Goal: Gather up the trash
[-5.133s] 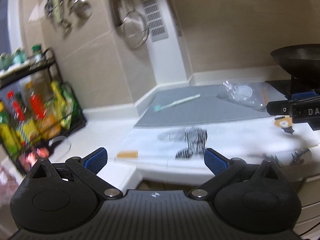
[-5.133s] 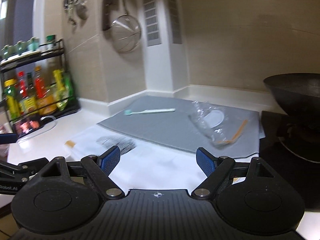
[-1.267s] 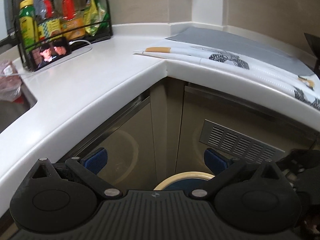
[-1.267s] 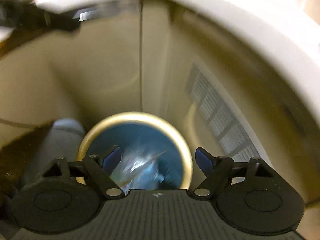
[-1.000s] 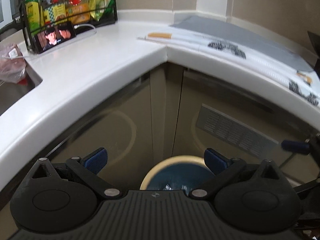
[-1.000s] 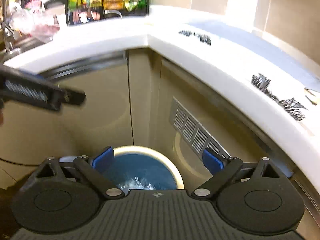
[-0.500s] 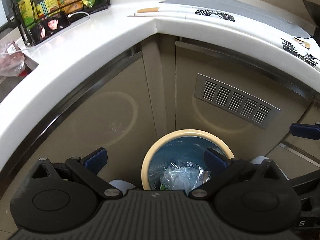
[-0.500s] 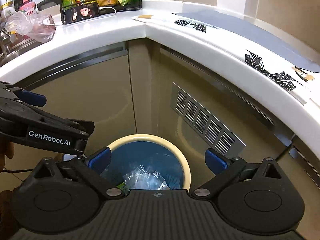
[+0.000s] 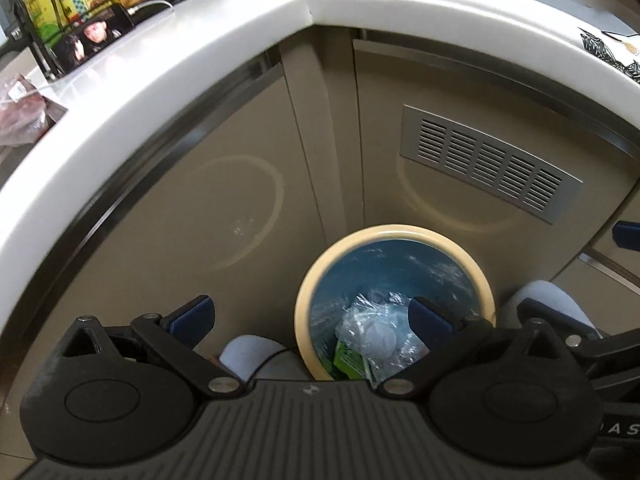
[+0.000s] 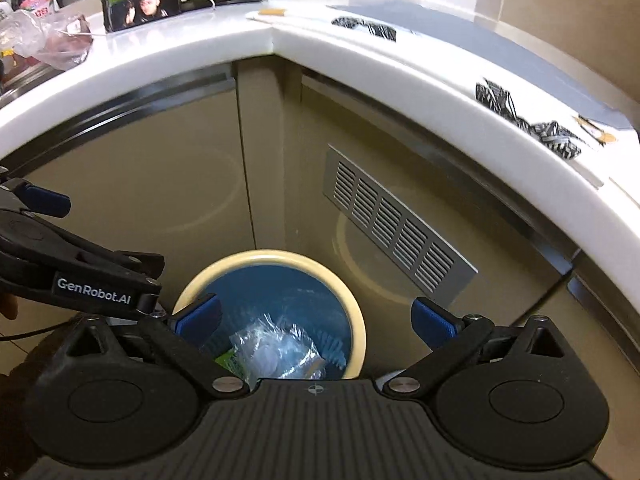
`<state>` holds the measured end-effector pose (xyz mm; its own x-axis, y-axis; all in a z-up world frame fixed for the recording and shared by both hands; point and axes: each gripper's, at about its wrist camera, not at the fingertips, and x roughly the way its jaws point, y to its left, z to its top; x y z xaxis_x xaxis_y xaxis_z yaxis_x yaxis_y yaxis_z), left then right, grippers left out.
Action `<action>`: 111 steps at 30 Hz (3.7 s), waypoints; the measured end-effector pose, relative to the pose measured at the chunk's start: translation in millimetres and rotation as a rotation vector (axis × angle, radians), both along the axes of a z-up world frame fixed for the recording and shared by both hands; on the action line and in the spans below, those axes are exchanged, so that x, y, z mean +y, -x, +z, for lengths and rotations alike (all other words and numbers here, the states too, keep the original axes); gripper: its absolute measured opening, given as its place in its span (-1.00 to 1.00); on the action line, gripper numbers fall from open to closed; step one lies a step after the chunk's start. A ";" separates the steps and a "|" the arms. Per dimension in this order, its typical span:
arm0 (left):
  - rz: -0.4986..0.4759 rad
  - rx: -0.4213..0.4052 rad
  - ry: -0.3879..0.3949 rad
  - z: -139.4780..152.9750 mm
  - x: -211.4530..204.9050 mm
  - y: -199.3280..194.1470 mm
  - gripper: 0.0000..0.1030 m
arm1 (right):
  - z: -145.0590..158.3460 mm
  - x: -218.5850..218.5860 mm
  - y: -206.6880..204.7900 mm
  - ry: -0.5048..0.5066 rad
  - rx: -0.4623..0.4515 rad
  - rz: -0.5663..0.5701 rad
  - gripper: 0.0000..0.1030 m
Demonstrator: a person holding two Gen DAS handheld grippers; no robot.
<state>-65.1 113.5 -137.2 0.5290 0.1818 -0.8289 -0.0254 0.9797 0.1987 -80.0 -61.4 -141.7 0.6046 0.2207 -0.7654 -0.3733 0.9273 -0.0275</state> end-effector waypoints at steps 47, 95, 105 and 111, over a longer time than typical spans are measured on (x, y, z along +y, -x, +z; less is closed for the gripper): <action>0.023 0.114 -0.001 -19.4 -0.7 -5.9 0.99 | -28.6 5.1 -20.2 0.026 0.171 -0.025 1.00; 0.015 0.117 0.008 -21.4 -1.0 -2.8 0.99 | -27.7 3.2 -16.3 0.011 0.154 -0.028 1.00; 0.015 0.117 0.009 -21.2 -1.1 -2.8 0.99 | -27.5 2.4 -16.0 0.010 0.152 -0.026 1.00; 0.014 0.118 0.009 -21.7 -1.2 -2.8 0.99 | -27.7 2.3 -15.9 0.011 0.153 -0.026 1.00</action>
